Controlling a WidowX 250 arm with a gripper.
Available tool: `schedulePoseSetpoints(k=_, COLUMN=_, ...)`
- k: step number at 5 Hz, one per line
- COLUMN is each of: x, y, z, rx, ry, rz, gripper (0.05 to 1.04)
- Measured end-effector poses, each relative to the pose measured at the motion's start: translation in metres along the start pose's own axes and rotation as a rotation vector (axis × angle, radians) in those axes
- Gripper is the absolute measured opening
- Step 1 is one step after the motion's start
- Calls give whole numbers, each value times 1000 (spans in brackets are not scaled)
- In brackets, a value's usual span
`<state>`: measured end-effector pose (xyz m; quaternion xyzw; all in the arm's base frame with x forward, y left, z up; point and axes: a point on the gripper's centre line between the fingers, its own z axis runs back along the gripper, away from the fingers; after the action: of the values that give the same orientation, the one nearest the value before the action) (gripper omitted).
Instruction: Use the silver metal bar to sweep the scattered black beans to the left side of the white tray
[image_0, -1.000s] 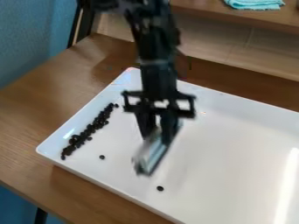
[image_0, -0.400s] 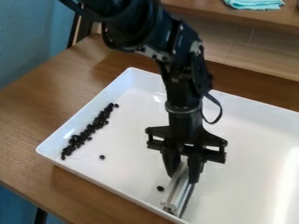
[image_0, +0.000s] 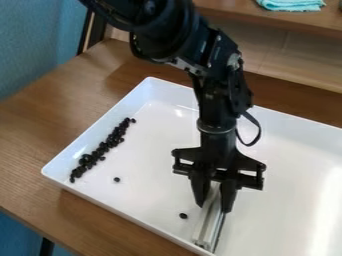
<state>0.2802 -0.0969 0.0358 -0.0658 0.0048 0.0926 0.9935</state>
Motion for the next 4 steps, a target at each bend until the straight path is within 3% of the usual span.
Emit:
schedulePoseSetpoints(k=2, x=5, y=19, z=2, rx=60, ry=9, rz=-21, gripper=377)
schedulePoseSetpoints(k=4, x=4, y=64, z=6, rx=93, ry=-8, rz=-35, gripper=377)
